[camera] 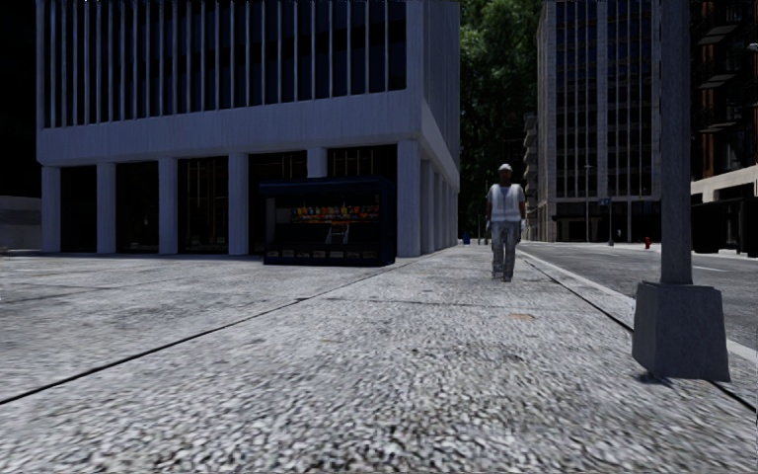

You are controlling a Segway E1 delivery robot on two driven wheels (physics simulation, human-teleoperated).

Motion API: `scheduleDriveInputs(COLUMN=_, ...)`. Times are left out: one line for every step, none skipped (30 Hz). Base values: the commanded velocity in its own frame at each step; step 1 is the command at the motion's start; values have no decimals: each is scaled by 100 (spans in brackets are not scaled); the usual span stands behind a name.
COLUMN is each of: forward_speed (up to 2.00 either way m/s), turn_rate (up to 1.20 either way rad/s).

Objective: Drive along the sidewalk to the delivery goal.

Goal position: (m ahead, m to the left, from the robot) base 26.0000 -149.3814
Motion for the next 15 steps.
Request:
scheduleDriveInputs(forward_speed=200, turn_rate=47)
scheduleDriveInputs(forward_speed=200, turn_rate=47)
scheduleDriveInputs(forward_speed=200, turn_rate=47)
scheduleDriveInputs(forward_speed=200, turn_rate=47)
scheduleDriveInputs(forward_speed=200, turn_rate=47)
scheduleDriveInputs(forward_speed=200, turn_rate=47)
scheduleDriveInputs(forward_speed=200, turn_rate=47)
scheduleDriveInputs(forward_speed=200, turn_rate=47)
scheduleDriveInputs(forward_speed=200, turn_rate=47)
scheduleDriveInputs(forward_speed=200, turn_rate=47)
scheduleDriveInputs(forward_speed=200, turn_rate=47)
scheduleDriveInputs(forward_speed=200, turn_rate=47)
scheduleDriveInputs(forward_speed=200, turn_rate=32)
scheduleDriveInputs(forward_speed=200, turn_rate=7)
scheduleDriveInputs(forward_speed=200, turn_rate=7)
